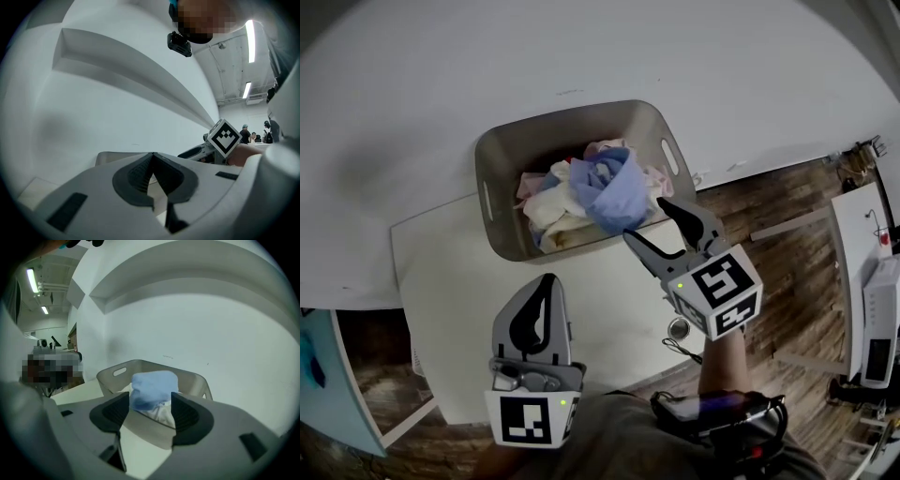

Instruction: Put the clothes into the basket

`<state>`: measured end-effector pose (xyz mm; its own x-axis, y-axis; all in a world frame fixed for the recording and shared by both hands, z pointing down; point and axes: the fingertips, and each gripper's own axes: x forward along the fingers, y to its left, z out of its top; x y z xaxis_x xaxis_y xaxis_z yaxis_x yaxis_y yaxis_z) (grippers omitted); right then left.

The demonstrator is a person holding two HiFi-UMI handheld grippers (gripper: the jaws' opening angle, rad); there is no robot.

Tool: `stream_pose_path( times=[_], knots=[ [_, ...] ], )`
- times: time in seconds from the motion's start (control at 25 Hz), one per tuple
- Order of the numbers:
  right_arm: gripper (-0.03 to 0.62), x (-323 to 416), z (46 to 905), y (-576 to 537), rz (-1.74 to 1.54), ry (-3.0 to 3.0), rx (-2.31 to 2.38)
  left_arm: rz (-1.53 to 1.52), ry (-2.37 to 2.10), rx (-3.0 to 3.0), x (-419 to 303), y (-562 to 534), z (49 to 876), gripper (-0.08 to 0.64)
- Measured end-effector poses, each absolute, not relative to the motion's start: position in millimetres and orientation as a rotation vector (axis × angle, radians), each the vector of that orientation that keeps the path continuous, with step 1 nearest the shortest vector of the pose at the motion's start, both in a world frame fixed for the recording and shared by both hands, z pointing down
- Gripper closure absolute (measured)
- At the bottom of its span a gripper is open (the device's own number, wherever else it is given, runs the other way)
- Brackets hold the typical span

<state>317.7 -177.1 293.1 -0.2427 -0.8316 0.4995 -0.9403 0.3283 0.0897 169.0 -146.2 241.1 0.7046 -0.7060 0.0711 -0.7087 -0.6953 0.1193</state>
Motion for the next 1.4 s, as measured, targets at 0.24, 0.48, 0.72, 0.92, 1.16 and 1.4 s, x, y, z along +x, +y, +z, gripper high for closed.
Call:
stream_pose_path(
  times=[0.24, 0.48, 0.72, 0.92, 1.16, 1.4],
  knots=[
    [0.356, 320.1, 279.6, -138.3, 0.266, -2.187, 1.631, 0.034, -1.143, 2.812, 178.7, -113.7, 231.9, 0.551],
    [0.499, 312.5, 251.3, -88.9, 0.181, -2.313, 1.724, 0.013, -1.141, 2.864, 183.0, -74.8, 216.6, 0.551],
    [0.577, 302.6, 227.5, -24.2, 0.106, -2.408, 1.840, -0.033, -1.077, 2.878, 188.2, -24.6, 203.0, 0.551],
    [0.583, 291.2, 210.0, 25.2, 0.058, -2.446, 1.934, -0.080, -1.070, 2.908, 183.2, 11.7, 187.1, 0.551],
    [0.584, 278.4, 198.8, 68.0, 0.009, -2.433, 1.967, -0.141, -1.104, 2.955, 171.9, 41.0, 166.4, 0.551],
    [0.586, 273.7, 188.2, 88.6, -0.027, -2.418, 1.974, -0.171, -1.094, 2.986, 170.0, 61.7, 154.2, 0.551]
  ],
)
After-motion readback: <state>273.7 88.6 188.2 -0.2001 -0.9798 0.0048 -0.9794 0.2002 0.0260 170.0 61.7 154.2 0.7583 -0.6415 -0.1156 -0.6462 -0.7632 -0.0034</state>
